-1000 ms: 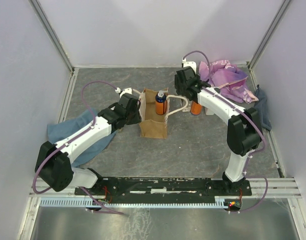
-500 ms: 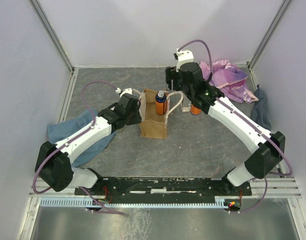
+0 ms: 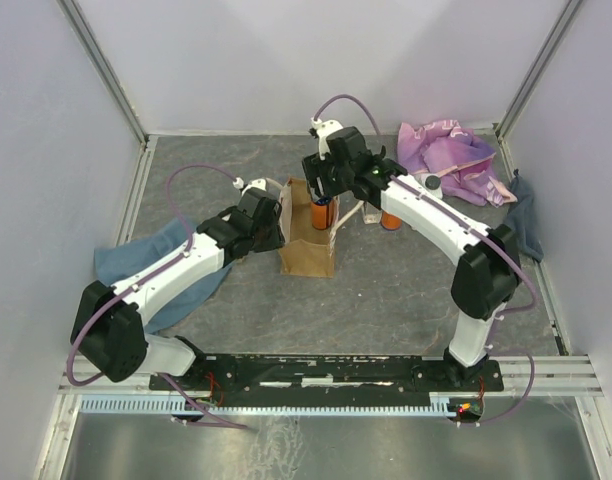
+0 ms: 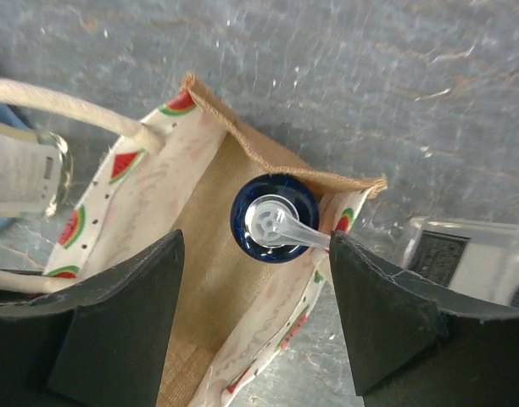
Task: Take the personal care products out of the canvas bag
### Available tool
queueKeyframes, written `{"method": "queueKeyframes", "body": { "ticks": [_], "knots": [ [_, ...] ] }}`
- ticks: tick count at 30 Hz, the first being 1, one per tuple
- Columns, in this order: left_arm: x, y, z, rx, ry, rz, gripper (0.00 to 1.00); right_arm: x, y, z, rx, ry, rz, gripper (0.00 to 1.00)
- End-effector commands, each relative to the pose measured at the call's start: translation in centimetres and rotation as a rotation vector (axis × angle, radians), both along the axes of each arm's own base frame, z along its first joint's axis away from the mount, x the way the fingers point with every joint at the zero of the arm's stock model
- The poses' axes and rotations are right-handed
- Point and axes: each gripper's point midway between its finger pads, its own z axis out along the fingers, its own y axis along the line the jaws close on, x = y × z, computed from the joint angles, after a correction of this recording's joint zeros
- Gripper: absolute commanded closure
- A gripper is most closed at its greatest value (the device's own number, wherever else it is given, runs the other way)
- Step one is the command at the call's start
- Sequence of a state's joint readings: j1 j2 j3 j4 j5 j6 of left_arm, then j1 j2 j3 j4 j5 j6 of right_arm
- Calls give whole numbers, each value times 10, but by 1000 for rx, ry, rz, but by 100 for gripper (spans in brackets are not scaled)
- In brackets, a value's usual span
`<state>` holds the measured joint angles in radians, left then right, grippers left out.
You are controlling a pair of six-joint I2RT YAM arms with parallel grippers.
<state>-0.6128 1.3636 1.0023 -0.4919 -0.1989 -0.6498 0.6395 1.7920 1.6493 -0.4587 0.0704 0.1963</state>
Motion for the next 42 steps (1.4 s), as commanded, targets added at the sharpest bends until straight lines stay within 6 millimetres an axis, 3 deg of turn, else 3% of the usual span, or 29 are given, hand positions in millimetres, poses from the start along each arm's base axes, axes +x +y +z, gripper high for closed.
{"method": "queueKeyframes", "body": {
  "ticks": [1,16,29,36,39,42],
  "knots": [
    [-3,-1,-1,6,18,-14,60,3,7,-5,7,15,25,23],
    [3,-6,-5,17,27,-30,60,-2,14,-71,-56,148,56,24],
    [5,-6,-4,26,27,-34,60,10,21,-104,-106,177,47,24],
    [4,-7,-7,27,36,-38,60,16,25,-86,-81,93,55,41],
    [4,-6,-6,30,33,-36,60,14,23,-63,-53,40,45,46],
    [4,-4,-6,35,31,-34,60,10,22,-25,0,-32,40,49]
  ]
}}
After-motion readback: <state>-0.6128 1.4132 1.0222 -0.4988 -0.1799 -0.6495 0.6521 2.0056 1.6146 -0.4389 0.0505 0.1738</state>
